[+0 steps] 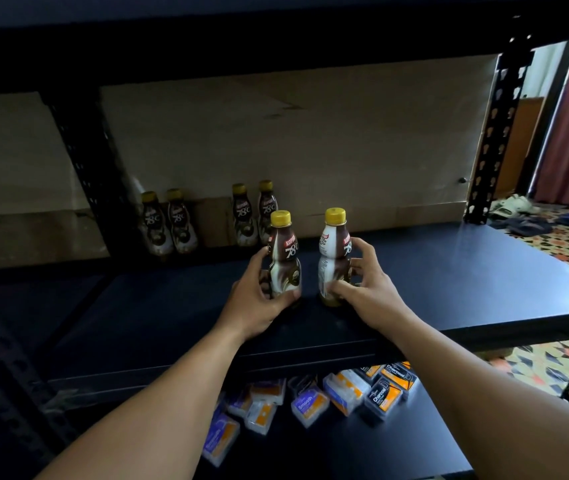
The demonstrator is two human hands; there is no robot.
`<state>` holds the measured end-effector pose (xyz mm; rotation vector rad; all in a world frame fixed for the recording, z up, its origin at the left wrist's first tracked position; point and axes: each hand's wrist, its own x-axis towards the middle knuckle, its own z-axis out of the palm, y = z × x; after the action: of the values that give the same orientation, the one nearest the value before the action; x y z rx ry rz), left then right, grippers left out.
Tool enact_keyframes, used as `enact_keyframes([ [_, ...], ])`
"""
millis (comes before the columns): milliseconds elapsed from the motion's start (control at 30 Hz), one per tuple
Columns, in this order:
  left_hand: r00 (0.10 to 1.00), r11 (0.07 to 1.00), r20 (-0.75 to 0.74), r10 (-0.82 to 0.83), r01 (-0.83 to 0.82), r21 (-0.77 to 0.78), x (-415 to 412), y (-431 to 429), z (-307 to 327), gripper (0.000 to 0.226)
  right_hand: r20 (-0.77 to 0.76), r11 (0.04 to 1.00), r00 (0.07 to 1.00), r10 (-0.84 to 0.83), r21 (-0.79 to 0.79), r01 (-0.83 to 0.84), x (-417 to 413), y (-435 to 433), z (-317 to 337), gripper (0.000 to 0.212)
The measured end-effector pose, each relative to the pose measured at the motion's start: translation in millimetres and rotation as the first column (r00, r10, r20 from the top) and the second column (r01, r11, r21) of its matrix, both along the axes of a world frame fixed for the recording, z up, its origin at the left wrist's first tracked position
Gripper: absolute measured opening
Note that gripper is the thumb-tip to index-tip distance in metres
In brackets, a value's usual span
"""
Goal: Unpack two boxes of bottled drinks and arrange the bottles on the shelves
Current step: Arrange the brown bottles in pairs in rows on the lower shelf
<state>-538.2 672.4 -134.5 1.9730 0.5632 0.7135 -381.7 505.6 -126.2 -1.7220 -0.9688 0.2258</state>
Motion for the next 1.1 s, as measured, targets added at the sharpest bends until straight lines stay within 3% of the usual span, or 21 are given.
enact_keyframes([
  [267, 1.000, 1.000, -0.003, 0.000, 0.000, 0.004, -1, 0, 0, 0.101, -0.065, 0.997, 0.996, 0.054, 0.061, -0.050, 4, -1, -5, 0.072],
  [600, 1.000, 0.999, 0.009, -0.006, 0.005, 0.038, -1, -5, 1, 0.101, 0.042, 1.000, 0.999, -0.020, -0.019, 0.021, 0, 3, 0, 0.092],
  [900, 1.000, 0.992, -0.008, -0.031, 0.031, 0.125, -6, -12, 6, 0.106, 0.053, 1.000, 0.998, 0.024, -0.018, -0.023, -1, 0, 1, 0.088],
  [1100, 0.998, 0.973, -0.057, -0.032, 0.044, 0.229, -10, -21, 12, 0.116, 0.084, 0.996, 0.992, 0.093, -0.008, -0.092, 0, 2, -3, 0.096],
])
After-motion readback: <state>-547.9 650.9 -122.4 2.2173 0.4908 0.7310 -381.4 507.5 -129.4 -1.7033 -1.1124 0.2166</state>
